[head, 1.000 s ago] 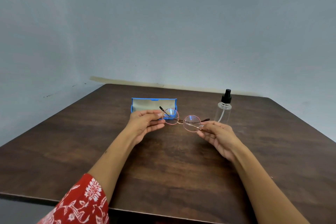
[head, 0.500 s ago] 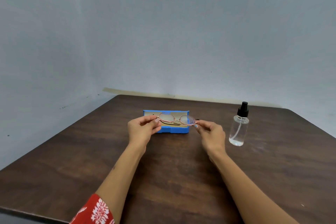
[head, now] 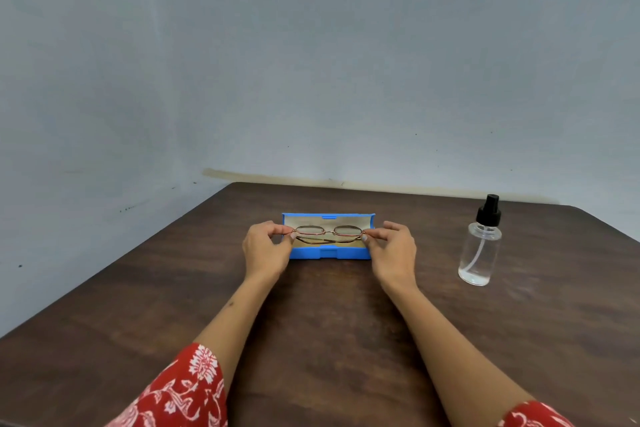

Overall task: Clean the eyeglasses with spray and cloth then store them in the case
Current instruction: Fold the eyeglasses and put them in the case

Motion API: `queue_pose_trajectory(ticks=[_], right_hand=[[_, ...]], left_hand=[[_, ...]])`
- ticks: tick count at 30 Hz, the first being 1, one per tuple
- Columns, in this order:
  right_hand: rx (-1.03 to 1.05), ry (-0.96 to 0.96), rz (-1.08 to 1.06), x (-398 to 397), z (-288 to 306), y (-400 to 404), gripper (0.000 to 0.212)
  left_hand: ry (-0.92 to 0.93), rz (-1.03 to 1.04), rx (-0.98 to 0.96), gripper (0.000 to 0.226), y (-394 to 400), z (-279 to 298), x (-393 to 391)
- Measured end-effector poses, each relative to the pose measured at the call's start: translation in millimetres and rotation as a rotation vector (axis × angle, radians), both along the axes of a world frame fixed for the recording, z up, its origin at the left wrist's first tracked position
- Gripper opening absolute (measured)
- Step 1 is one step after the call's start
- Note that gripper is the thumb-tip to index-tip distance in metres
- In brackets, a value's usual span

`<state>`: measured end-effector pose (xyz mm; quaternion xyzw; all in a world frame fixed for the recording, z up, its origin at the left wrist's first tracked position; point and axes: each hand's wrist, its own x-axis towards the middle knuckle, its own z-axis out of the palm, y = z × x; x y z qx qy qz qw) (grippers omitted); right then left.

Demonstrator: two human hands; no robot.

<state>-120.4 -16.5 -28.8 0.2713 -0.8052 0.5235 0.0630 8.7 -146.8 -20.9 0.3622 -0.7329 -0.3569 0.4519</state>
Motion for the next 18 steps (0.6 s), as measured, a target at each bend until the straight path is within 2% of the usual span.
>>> queue_pose_trajectory(ticks=[5, 10, 18], right_hand=[[0.109, 0.054, -0.007, -3.5, -1.7, -3.4, 0.026], [0.099, 0.073, -0.031, -4.2, -3.0, -2.8, 0.025], [0.108, 0.067, -0.09, -3.7, -5.0, -7.0, 0.019]], left_hand=[[-0.087, 0.016, -0.06, 0.016, -3.4, -5.5, -6.0], [-0.128, 0.029, -0.14, 0.015, -1.7, -5.1, -6.7], [-0.202, -0.004, -0.165, 0.018, -2.5, -8.1, -6.4]])
